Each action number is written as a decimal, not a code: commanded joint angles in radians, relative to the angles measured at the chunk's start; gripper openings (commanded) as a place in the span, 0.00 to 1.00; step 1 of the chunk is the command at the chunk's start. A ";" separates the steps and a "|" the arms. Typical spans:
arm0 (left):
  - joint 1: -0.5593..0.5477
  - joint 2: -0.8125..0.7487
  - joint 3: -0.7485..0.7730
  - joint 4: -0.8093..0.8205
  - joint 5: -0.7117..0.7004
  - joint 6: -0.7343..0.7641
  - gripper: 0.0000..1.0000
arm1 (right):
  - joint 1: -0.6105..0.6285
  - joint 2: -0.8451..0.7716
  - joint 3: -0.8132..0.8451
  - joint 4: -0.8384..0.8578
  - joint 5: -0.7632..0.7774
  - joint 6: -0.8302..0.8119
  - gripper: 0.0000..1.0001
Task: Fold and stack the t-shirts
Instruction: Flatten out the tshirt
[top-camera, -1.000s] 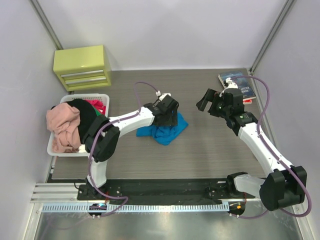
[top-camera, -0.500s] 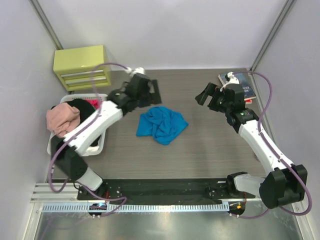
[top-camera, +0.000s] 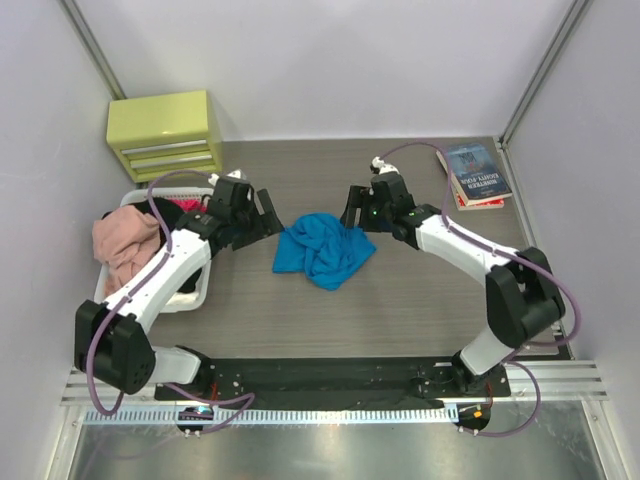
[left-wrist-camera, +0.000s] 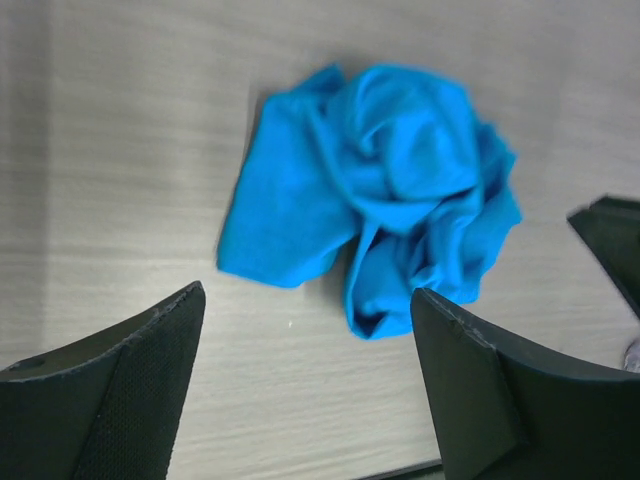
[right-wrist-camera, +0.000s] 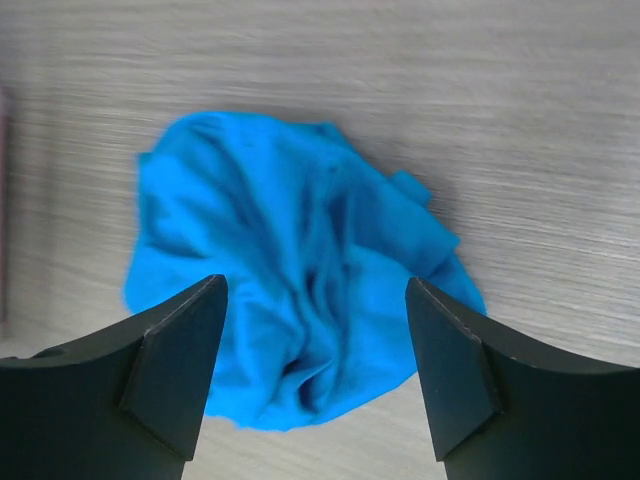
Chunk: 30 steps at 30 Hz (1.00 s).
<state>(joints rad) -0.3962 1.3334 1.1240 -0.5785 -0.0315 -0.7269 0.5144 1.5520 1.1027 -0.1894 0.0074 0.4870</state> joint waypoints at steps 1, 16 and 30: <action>-0.007 0.015 -0.071 0.150 0.085 -0.045 0.81 | -0.004 0.098 0.016 0.024 0.054 0.021 0.75; -0.038 0.270 -0.046 0.100 -0.005 -0.035 0.72 | 0.003 0.209 0.106 0.044 0.040 0.045 0.57; -0.118 0.227 -0.159 0.118 -0.050 -0.198 0.69 | 0.009 0.287 0.135 0.116 -0.012 0.078 0.54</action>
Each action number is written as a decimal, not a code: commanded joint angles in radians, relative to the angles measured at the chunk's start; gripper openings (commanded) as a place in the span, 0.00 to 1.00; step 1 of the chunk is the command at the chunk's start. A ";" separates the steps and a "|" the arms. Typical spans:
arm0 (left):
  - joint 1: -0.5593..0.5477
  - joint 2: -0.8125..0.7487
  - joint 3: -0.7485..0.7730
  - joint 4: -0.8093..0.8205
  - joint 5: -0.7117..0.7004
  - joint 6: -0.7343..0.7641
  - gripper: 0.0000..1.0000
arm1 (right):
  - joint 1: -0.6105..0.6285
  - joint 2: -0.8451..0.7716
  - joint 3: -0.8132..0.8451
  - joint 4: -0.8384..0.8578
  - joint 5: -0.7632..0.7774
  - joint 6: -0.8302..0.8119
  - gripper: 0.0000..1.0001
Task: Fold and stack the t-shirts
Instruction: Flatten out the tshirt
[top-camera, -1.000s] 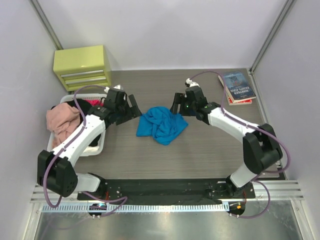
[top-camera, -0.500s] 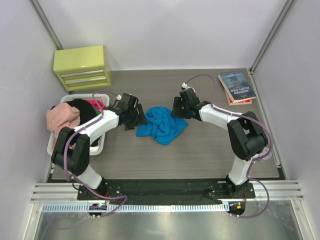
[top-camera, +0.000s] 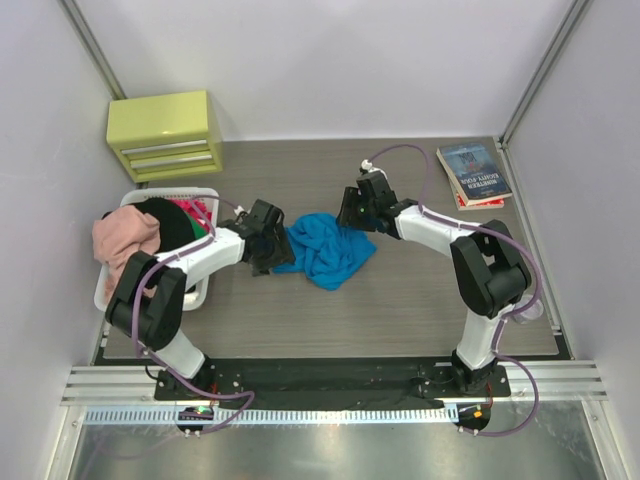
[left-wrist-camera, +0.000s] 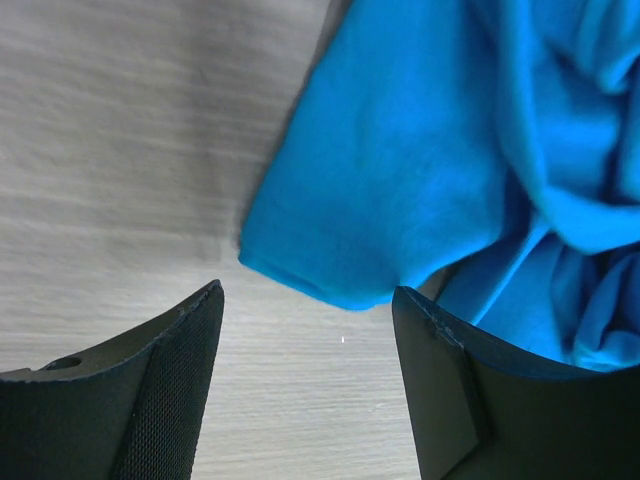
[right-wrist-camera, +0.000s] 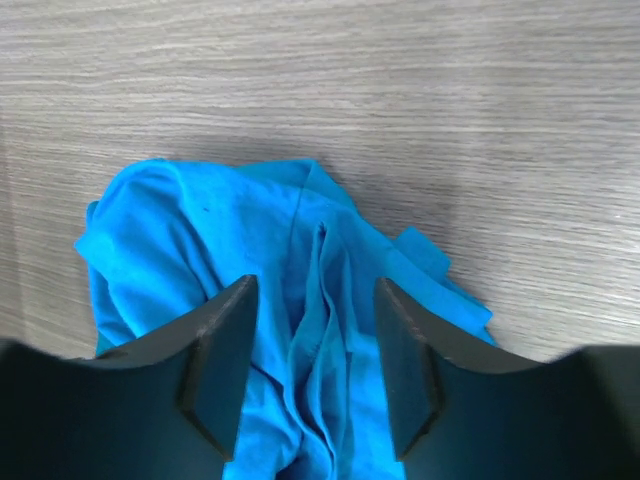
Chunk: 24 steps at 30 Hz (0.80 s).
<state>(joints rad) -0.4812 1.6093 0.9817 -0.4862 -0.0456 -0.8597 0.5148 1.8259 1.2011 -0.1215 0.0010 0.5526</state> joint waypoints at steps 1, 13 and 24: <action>-0.046 -0.049 -0.018 0.031 -0.037 -0.076 0.69 | 0.007 0.024 0.044 0.051 -0.004 0.009 0.52; -0.085 -0.074 -0.020 0.070 -0.043 -0.082 0.68 | 0.008 0.006 0.060 -0.018 0.144 -0.028 0.01; -0.091 0.006 0.005 0.024 -0.169 -0.185 0.67 | 0.005 -0.338 -0.084 -0.030 0.393 -0.046 0.01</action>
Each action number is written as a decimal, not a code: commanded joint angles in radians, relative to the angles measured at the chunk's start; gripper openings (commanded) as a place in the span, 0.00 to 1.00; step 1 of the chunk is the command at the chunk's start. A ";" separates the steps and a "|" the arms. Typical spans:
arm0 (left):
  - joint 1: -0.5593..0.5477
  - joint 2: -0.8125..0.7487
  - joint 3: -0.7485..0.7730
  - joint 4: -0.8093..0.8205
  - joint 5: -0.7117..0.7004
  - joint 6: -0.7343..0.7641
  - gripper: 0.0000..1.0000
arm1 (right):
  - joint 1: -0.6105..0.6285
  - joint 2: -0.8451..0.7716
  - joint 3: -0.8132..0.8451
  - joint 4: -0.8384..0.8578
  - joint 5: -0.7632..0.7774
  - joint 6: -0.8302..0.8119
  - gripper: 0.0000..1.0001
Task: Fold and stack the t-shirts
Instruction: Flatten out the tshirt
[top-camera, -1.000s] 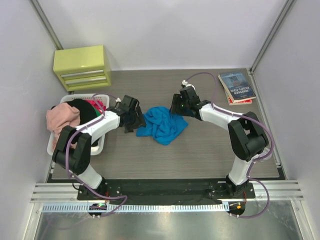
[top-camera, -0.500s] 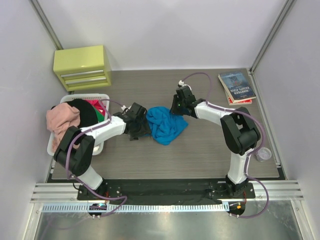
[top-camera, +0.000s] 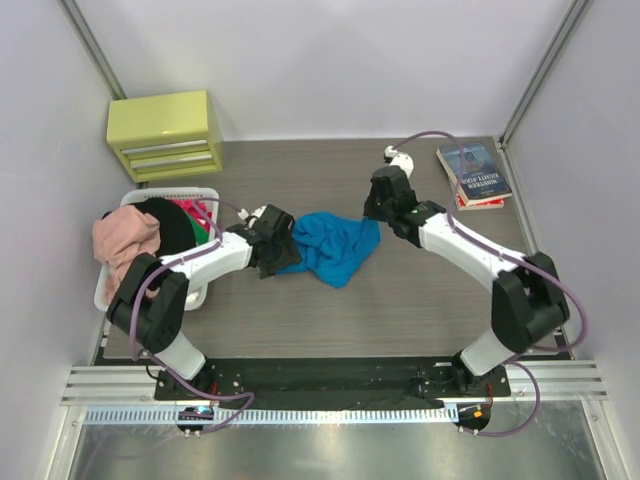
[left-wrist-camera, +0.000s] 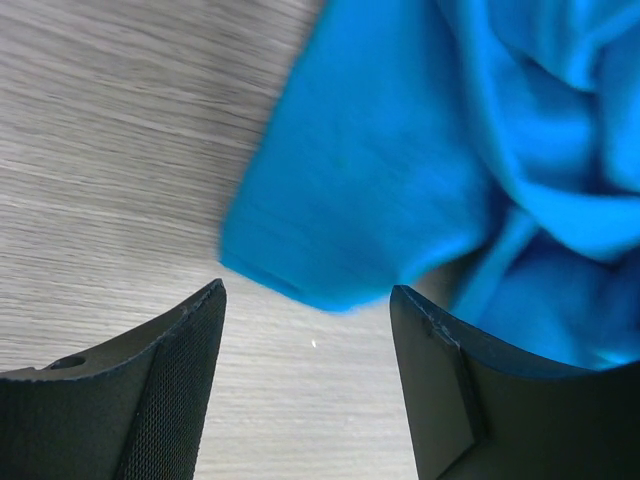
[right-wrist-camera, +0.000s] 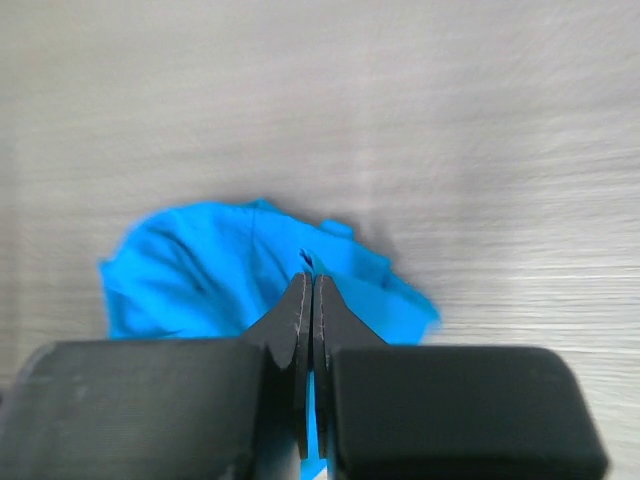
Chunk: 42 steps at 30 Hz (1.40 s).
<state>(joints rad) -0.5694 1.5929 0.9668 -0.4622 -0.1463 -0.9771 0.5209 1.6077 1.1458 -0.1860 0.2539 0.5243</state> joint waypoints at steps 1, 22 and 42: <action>-0.003 0.024 0.016 0.011 -0.070 -0.083 0.67 | -0.002 -0.135 -0.041 0.033 0.142 -0.026 0.01; -0.046 0.127 0.001 0.148 -0.050 -0.138 0.00 | -0.015 -0.088 -0.064 0.008 0.105 -0.027 0.01; -0.056 -0.306 -0.160 -0.040 -0.151 -0.026 0.05 | -0.013 -0.011 -0.020 -0.052 -0.002 -0.024 0.01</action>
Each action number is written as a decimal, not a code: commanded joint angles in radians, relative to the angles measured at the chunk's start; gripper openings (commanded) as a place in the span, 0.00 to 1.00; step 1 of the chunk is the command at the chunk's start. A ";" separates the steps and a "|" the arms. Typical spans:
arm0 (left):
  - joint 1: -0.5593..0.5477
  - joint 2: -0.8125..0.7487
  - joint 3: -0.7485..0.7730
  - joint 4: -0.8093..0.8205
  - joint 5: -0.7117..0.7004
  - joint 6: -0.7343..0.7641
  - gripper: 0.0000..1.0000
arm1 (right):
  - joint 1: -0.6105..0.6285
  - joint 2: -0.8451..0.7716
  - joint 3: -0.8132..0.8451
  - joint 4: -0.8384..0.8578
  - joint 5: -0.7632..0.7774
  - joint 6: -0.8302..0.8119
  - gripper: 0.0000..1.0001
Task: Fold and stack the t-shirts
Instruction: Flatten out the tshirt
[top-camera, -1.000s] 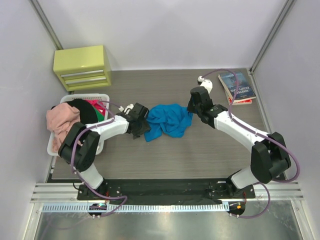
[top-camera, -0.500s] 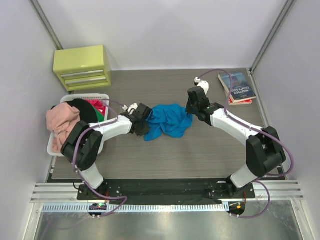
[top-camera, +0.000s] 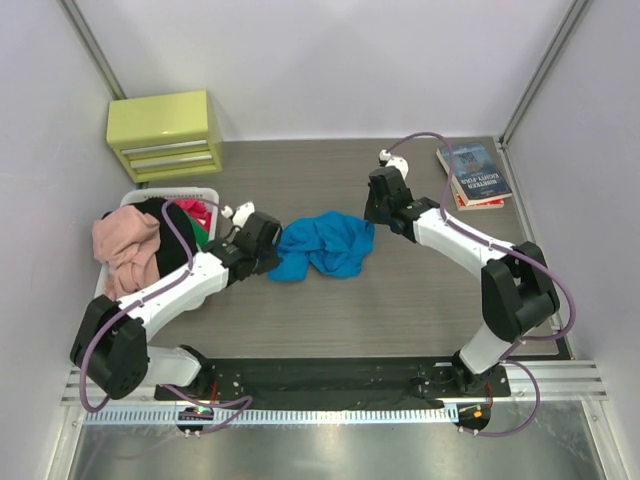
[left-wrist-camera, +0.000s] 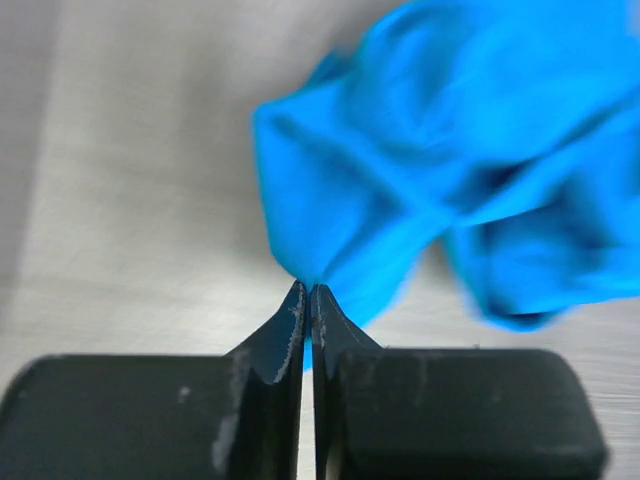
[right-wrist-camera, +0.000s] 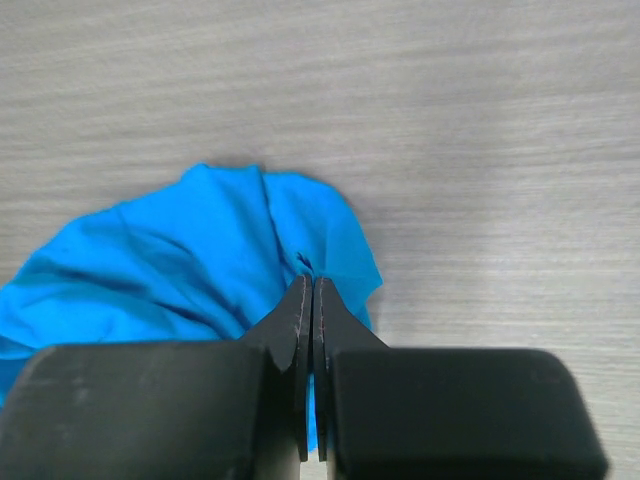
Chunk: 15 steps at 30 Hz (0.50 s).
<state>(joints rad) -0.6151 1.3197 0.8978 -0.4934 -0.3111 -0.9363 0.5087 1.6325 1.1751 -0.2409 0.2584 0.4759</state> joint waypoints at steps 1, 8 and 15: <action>-0.015 -0.039 -0.112 -0.002 0.021 -0.068 0.12 | -0.001 -0.043 -0.061 -0.003 0.008 0.026 0.01; -0.026 -0.063 -0.092 -0.106 0.024 -0.087 0.70 | -0.002 -0.098 -0.147 -0.052 0.061 0.032 0.01; -0.025 -0.209 -0.299 0.051 0.104 -0.191 0.65 | -0.002 -0.079 -0.138 -0.058 0.039 0.033 0.01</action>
<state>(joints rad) -0.6357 1.1667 0.6914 -0.5304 -0.2558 -1.0508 0.5083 1.5753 1.0119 -0.3077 0.2871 0.5030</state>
